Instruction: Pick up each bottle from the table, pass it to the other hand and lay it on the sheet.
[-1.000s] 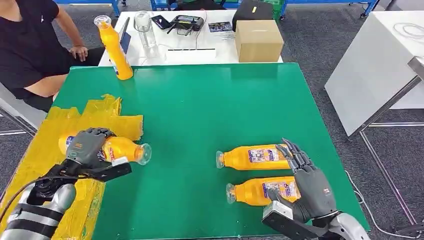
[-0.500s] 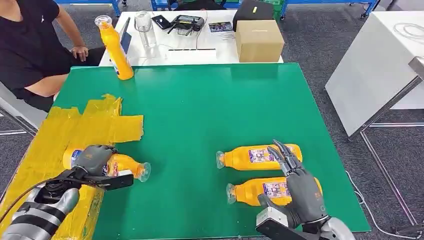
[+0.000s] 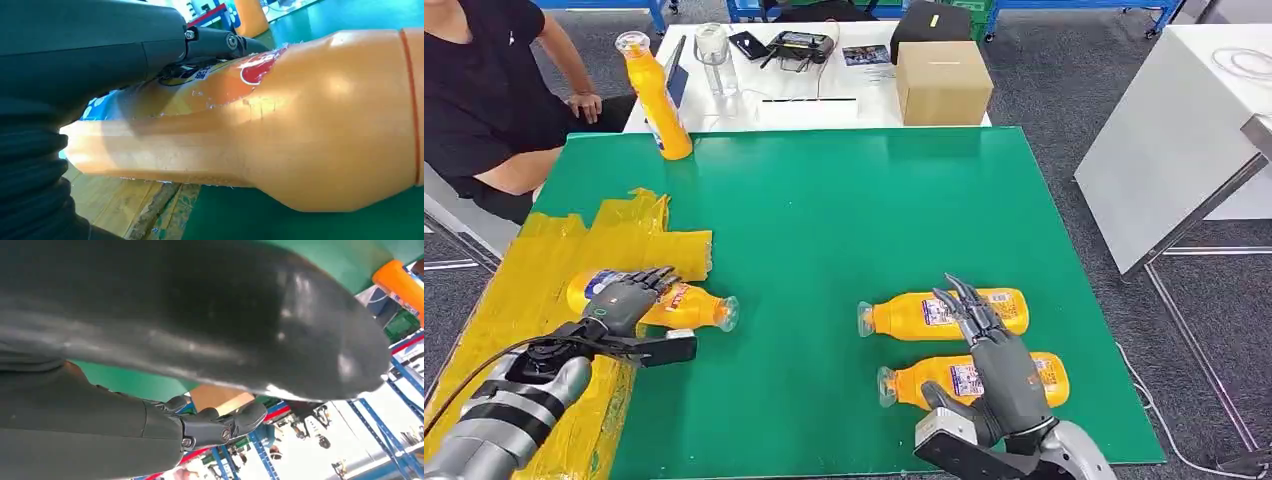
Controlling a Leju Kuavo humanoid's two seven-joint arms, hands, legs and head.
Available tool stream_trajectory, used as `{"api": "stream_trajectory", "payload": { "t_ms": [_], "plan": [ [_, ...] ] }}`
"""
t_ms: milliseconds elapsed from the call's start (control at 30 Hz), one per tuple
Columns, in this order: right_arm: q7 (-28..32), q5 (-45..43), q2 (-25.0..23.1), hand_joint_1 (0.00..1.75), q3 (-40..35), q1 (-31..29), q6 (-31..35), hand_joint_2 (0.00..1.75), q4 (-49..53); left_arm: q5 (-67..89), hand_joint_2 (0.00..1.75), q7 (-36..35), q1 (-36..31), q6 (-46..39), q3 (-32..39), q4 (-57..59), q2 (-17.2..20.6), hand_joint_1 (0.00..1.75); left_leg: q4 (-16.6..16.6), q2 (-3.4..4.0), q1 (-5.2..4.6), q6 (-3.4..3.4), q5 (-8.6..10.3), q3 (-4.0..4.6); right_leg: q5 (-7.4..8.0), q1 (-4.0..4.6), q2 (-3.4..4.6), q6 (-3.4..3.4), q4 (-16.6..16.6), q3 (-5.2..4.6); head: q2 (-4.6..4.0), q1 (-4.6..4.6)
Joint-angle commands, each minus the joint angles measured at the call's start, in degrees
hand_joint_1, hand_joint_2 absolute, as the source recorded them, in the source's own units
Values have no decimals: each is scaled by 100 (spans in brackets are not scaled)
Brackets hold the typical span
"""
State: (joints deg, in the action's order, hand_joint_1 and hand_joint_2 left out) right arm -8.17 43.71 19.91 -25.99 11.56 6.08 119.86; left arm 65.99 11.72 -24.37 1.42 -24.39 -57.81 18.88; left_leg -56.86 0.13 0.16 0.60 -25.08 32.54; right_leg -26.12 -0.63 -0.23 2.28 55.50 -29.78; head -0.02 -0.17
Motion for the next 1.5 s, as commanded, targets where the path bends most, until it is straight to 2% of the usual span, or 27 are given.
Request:
{"api": "stream_trajectory", "payload": {
  "t_ms": [33, 100, 133, 367, 400, 467, 500, 700, 933, 1167, 1333, 1500],
  "plan": [
    [7, -11, -110, 0, -85, -182, -32, 0, -329, -13, 175, -19, -199, 59, -299, 478, -101, 0, 5, -3, 5, -2, -1, -10, 0, 5, -1, -5, -8, 12, 0, -2],
    [33, 28, -62, 0, -88, -219, -84, 0, -329, -19, 175, -19, -212, 65, -320, 459, -75, 0, 7, -1, 14, -5, -2, -15, 3, 14, 2, -10, -16, 19, 0, -2],
    [38, 44, -59, 0, -74, -258, -114, 175, -350, -53, 175, -25, -225, 58, -304, 457, -82, 0, 4, 0, 5, -2, -1, -9, 1, 5, 2, -5, -7, 11, 0, -2],
    [-86, 370, 128, 0, -34, -323, -316, 175, -373, -139, 175, -30, -257, 63, -260, 448, -5, 0, 2, 1, 10, -2, -3, -10, 2, 11, 3, -6, -11, 15, 0, -2],
    [-97, 417, 136, 0, -18, -283, -299, 0, -365, -171, 175, -28, -260, 57, -230, 441, -1, 0, 2, 0, 8, -1, -3, -10, 1, 9, 2, -5, -9, 14, 0, 0],
    [-97, 447, 171, 0, 21, -136, -276, 0, -305, -291, 175, -28, -212, -22, -97, 356, -32, 0, 2, -1, 6, -2, -3, -9, 0, 7, 1, -4, -7, 14, 0, -2],
    [-89, 429, 248, 0, 27, 38, -251, 175, -205, -572, 175, 4, -91, -168, 192, 204, -131, 0, 1, -5, 10, -2, -4, -10, -1, 10, -2, -6, -10, 18, 0, 0],
    [-257, 217, 884, 0, -106, 717, 40, 175, 180, -2021, 175, 387, 601, 31, 1389, -1003, -480, 0, -2, -12, 3, 0, -8, -4, -8, 3, -11, -2, -5, 10, 0, -2],
    [-466, -52, 1456, 0, -227, 949, 312, 175, 396, -4465, 175, 958, 1330, 1457, 2623, -2396, -843, 0, -5, 9, 2, 2, -14, 6, -4, 4, 12, -3, -2, -9, 0, -2],
    [-488, -47, 1564, 0, -258, 1026, 345, 175, 448, -4721, 175, 978, 1399, 1628, 2716, -2531, -882, 0, -1, 4, 7, -2, -12, -1, -3, 9, 7, -7, -10, -1, 0, 0],
    [-800, -59, 2099, 0, -460, 1250, 574, 175, 654, -6068, 175, 890, 1440, 2408, 3084, -2640, -1137, 0, -2, -2, 8, -1, -15, -5, -6, 11, 3, -6, -13, 7, 0, -2],
    [-1330, 174, 2531, 0, -747, 1357, 843, 175, 713, -6977, 175, 558, 1512, 2797, 3194, -2734, -1325, 0, -1, 1, 3, 2, -17, -7, -7, 4, 6, -3, -11, 8, 0, 0]
  ]
}}
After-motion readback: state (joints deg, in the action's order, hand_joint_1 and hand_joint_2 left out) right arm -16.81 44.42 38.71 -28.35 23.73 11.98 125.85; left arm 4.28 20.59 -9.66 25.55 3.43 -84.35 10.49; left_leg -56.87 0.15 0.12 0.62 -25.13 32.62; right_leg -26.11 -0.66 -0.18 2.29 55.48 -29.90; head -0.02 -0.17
